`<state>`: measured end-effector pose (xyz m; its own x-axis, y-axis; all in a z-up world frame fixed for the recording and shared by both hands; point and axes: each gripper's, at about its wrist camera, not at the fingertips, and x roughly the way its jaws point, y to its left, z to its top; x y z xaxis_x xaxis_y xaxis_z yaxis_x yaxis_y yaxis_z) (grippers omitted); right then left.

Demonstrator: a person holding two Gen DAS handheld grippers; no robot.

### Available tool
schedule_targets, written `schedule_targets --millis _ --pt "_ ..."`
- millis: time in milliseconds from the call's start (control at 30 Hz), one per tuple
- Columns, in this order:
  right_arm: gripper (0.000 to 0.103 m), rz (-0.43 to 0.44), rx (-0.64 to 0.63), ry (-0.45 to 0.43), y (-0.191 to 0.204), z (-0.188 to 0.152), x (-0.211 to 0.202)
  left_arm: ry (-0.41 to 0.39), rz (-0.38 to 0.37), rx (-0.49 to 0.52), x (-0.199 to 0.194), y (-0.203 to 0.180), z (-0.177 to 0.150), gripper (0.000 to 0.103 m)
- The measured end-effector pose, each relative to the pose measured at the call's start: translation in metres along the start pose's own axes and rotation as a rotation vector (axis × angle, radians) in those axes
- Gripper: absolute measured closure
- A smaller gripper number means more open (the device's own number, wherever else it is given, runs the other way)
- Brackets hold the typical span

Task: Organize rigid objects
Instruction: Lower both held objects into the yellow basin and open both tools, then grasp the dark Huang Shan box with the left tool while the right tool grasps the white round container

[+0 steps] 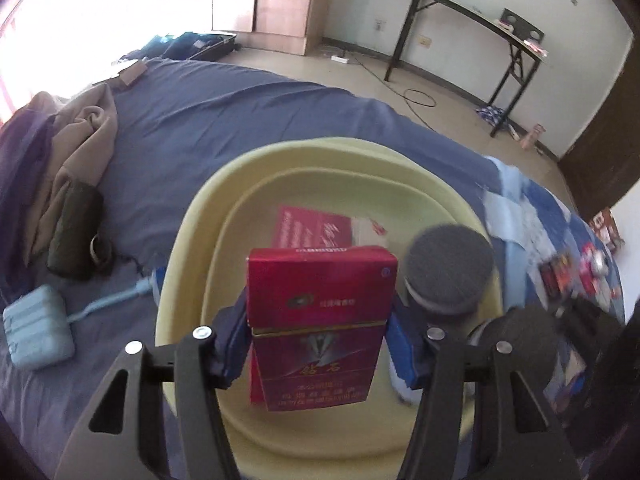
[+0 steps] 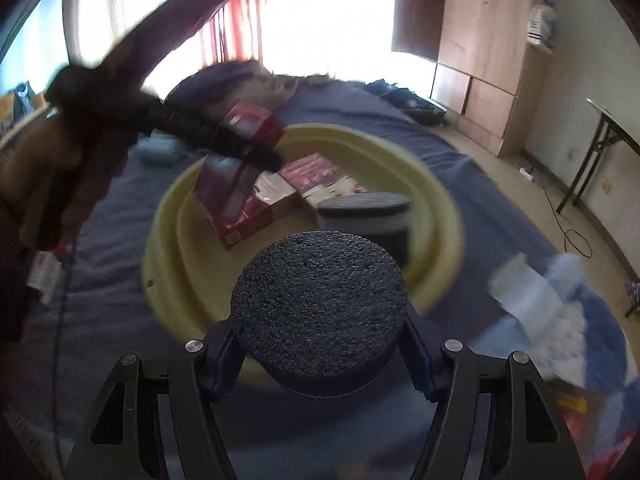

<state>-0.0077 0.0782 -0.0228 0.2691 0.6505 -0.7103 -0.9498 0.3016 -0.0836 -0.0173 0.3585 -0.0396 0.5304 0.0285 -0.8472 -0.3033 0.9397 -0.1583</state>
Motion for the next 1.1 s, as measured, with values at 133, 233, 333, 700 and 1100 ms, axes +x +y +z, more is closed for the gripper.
schedule_targets --millis 133,233,333,700,1100 --pt "0.036 -0.011 -0.004 -0.017 -0.002 0.021 0.028 0.008 0.018 -0.033 0.021 0.01 0.019 0.044" --pt "0.036 -0.021 0.014 -0.036 -0.007 0.027 0.041 0.02 0.024 -0.083 0.04 0.02 0.032 0.044" --pt "0.036 -0.029 0.025 -0.075 -0.01 0.029 0.052 0.01 0.039 -0.087 0.05 0.019 0.036 0.043" --pt "0.011 -0.029 0.049 -0.093 0.001 0.007 0.05 -0.075 -0.079 -0.184 0.012 0.008 0.025 0.002" --pt "0.0 -0.46 0.426 -0.298 -0.143 -0.102 -0.201 0.001 -0.303 0.093 -0.015 -0.174 -0.004 0.0"
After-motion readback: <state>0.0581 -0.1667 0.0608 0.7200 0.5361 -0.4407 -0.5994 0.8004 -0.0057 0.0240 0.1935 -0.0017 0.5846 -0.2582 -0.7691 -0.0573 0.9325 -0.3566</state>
